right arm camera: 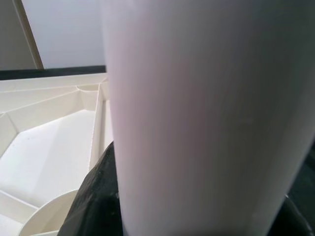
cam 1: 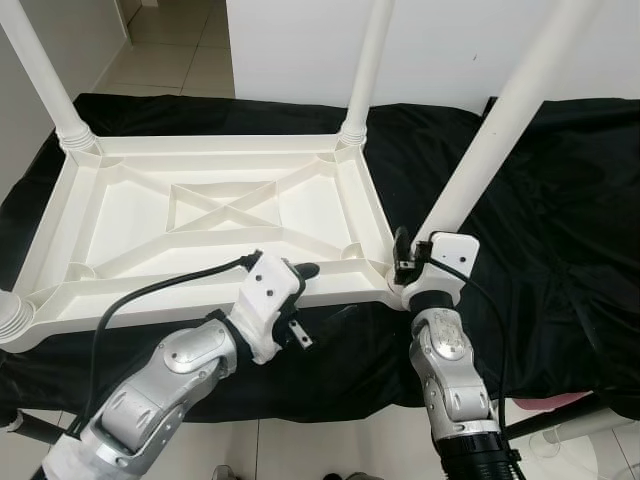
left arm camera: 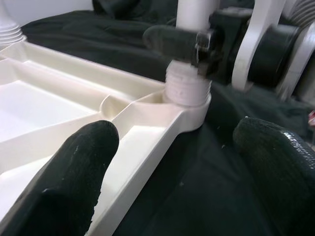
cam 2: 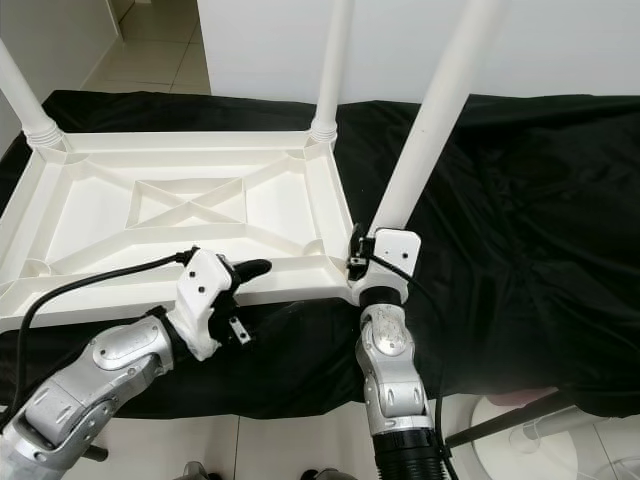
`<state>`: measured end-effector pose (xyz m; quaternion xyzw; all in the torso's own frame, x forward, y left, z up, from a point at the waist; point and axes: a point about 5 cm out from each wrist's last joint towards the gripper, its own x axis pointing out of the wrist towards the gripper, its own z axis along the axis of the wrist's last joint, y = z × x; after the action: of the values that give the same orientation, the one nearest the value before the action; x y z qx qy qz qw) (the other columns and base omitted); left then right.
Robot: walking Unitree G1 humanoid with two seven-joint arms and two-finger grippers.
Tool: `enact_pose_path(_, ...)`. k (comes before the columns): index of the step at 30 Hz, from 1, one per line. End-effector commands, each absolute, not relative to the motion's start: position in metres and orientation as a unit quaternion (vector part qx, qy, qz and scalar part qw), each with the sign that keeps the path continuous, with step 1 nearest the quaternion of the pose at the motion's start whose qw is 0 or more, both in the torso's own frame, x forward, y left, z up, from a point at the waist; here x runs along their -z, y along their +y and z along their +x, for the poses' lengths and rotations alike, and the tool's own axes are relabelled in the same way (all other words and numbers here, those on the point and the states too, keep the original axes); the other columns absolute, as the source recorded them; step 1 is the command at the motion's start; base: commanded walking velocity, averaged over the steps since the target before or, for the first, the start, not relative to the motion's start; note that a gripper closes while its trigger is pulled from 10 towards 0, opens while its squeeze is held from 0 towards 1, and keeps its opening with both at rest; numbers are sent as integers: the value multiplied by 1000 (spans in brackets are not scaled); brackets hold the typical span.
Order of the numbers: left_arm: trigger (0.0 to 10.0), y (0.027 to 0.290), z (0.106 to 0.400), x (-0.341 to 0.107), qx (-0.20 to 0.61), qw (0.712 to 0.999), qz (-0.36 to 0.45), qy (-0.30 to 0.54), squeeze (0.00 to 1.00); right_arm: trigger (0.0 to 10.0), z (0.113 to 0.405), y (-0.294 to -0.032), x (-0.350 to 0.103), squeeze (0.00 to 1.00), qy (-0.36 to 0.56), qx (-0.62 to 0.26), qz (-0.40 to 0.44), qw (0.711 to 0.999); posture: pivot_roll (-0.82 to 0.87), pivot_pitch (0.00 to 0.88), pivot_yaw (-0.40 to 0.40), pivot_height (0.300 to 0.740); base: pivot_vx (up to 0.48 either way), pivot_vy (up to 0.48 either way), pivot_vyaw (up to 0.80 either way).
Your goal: Building children table
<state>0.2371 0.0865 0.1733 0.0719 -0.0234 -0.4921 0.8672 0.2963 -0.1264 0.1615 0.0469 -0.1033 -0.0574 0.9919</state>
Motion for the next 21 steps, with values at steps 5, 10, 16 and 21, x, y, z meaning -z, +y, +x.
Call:
enact_pose_path(5,10000,85,229,-171,563,821,91,-19,0,10000,296,-133,-158,0,-82,82,56,992,11,91,-61,740,0,0,0)
enact_pose_path(10,10000,86,229,-171,563,821,93,-17,0,10000,294,-131,-159,0,-83,78,55,992,10,91,-60,740,0,0,0)
enact_pose_path(16,10000,87,228,-171,566,819,93,-13,0,10000,288,-130,-147,0,-76,28,38,996,8,93,-57,740,0,0,0)
enact_pose_path(21,10000,87,226,-170,572,815,94,-10,0,10000,285,-143,-134,0,-55,-40,20,997,6,95,-55,740,0,0,0)
